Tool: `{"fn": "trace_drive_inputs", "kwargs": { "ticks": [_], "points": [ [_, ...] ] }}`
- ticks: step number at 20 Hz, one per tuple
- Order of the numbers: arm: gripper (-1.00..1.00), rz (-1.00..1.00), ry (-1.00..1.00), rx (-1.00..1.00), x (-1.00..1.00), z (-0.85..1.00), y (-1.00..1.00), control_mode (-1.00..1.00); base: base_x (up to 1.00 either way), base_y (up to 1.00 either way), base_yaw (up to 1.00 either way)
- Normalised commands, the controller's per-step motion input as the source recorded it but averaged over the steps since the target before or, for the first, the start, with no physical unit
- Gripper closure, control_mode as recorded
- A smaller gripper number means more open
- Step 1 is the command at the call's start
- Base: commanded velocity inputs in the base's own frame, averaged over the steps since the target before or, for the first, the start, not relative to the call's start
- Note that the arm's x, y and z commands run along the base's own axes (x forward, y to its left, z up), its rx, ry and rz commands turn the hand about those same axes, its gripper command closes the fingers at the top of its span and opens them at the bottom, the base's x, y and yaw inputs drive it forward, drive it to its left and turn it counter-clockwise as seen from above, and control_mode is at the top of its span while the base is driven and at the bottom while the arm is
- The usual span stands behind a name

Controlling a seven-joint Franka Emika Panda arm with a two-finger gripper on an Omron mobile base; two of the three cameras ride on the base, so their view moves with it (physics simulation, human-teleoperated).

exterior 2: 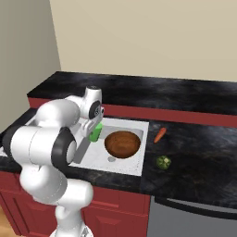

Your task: Remove the broccoli and carrot from the sink. Then move the bowl and cup from the counter to the sink for washing.

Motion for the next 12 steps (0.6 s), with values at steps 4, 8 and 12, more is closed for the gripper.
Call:
{"fn": "trace_drive_inputs", "kwargs": {
  "ticks": [4,8,12],
  "points": [
    [1.00,0.00,-0.05,0.00,0.25,-0.28,0.11,-1.00,0.00,0.00,0.00],
    [1.00,0.00,-0.04,0.00,0.22,-0.27,0.06,-1.00,0.00,0.00,0.00],
    [1.00,0.00,-0.01,0.00,0.19,-0.27,0.01,-1.00,0.00,0.00,0.00]
  ]
}}
